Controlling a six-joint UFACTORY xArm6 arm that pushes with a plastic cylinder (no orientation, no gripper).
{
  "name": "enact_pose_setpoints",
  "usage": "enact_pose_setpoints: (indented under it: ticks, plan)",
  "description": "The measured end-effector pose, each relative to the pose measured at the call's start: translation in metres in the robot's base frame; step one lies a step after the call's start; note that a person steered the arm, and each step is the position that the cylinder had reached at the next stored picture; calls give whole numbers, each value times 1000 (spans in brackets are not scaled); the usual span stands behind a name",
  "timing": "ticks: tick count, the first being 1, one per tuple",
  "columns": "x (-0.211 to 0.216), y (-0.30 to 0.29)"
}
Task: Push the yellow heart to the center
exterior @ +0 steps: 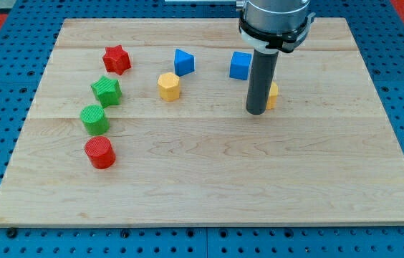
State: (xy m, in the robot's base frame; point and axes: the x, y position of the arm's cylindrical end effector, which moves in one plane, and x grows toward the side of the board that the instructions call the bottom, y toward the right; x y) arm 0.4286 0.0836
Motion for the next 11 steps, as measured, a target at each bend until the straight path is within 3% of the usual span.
enact_pose_setpoints:
  ticks: [3,6,7,8,9,11]
  plan:
    - [0,60]
    - [0,62]
    - [-26,107]
    - [-44,107]
    - [-47,35]
    - [-47,-54]
